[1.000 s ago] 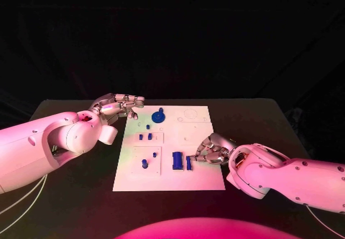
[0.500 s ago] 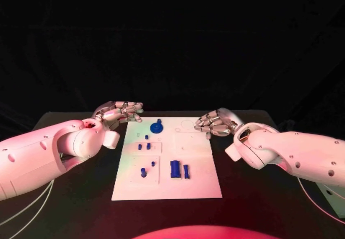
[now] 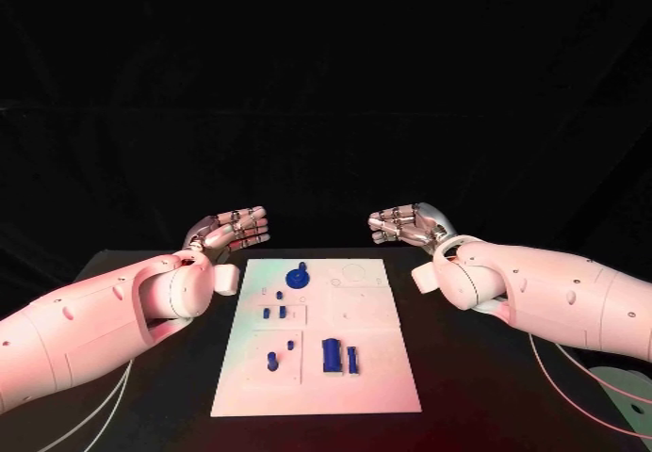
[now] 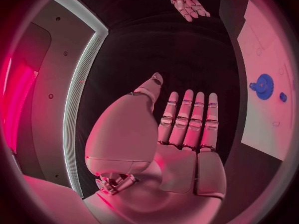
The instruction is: Assemble the parts on the task board
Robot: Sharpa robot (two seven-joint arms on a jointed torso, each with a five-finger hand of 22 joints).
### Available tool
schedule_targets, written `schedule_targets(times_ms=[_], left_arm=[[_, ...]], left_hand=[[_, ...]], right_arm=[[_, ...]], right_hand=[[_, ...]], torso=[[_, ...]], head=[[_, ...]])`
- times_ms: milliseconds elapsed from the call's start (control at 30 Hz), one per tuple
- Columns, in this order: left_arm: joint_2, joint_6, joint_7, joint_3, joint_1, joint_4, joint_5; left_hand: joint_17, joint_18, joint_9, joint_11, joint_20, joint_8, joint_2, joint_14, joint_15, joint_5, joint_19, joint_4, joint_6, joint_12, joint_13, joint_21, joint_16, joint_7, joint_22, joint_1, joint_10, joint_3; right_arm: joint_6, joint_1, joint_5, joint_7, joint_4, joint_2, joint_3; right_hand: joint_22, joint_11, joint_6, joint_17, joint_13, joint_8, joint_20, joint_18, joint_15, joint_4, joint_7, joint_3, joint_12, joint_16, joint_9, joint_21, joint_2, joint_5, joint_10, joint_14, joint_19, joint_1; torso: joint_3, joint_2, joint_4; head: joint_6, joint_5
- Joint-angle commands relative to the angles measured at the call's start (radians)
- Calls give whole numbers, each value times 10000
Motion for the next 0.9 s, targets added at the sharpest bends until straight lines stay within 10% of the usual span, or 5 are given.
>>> schedule_targets(times_ms=[33,500,533,633,900], left_arm=[[-13,8,-12,0,0,19,-17],[-299,-2391,896,57,-435,1592,-696],[-331,-2662,998,64,-484,1770,-773],[-418,-3395,1276,81,-617,2251,-981],[-535,-4370,1645,104,-794,2890,-1257]], left_hand=[[-457,-397,-645,-629,-894,-686,1032,-2438,-565,-518,-2002,-781,-2816,-659,-645,-592,-400,-377,-514,-4136,-2955,-630],[-1425,-614,-645,-1224,-1766,-686,1032,-4837,-1109,-518,-3957,-781,-5535,-659,-645,-1136,-1231,-1306,-1612,-8142,-5790,-1202],[-1425,-1320,-645,-1255,-1813,-686,1032,-4961,-1140,-518,-4057,-781,-5678,-659,-645,-1850,-1231,-1306,-1612,-8353,-5942,-1237],[-1425,-1320,-645,-2033,-1940,-686,1032,-5324,-1849,-518,-4358,-781,-6095,-659,-645,-1850,-1231,-1306,-1612,-8956,-6368,-1984],[-1425,-1320,-645,-2033,-2226,-686,1032,-6091,-1849,-518,-4974,-781,-6963,-659,-645,-1850,-1231,-1306,-1612,-10231,-7273,-1984]], right_arm=[[-22,-4,-29,-18,32,-12,4],[-2325,-872,1653,1191,1948,-307,780],[-2532,-950,1804,1300,2119,-334,850],[-3061,-1150,2190,1578,2560,-402,1028],[-3521,-1323,2526,1819,2942,-460,1183]], right_hand=[[-1721,-493,-2799,-601,-566,-651,-792,-540,-447,-588,-603,495,-1044,-639,-631,-657,-702,-586,-3028,-3087,-2398,-4408],[-3314,-1629,-5584,-1704,-1580,-651,-1581,-939,-1481,-1782,-1205,1698,-1044,-639,-1890,-657,-702,-1178,-6065,-6175,-4800,-8742],[-3392,-1629,-5730,-1704,-1580,-651,-1627,-940,-1481,-1782,-1237,1698,-1044,-639,-1890,-657,-702,-1209,-6229,-6338,-4925,-8970],[-3615,-1629,-6154,-1704,-1580,-651,-1744,-1041,-1481,-1782,-2015,1698,-1044,-639,-1890,-657,-702,-1952,-6684,-6806,-5287,-9619],[-4087,-1629,-7041,-1704,-1580,-651,-2638,-1800,-1481,-1782,-2015,1698,-1044,-639,-1890,-657,-702,-1952,-7661,-7793,-6057,-10994]], torso=[[2,5,0],[340,169,67],[350,173,69],[359,178,71],[359,178,71]], head=[[-3,-2],[808,551],[833,568],[853,582],[853,582]])
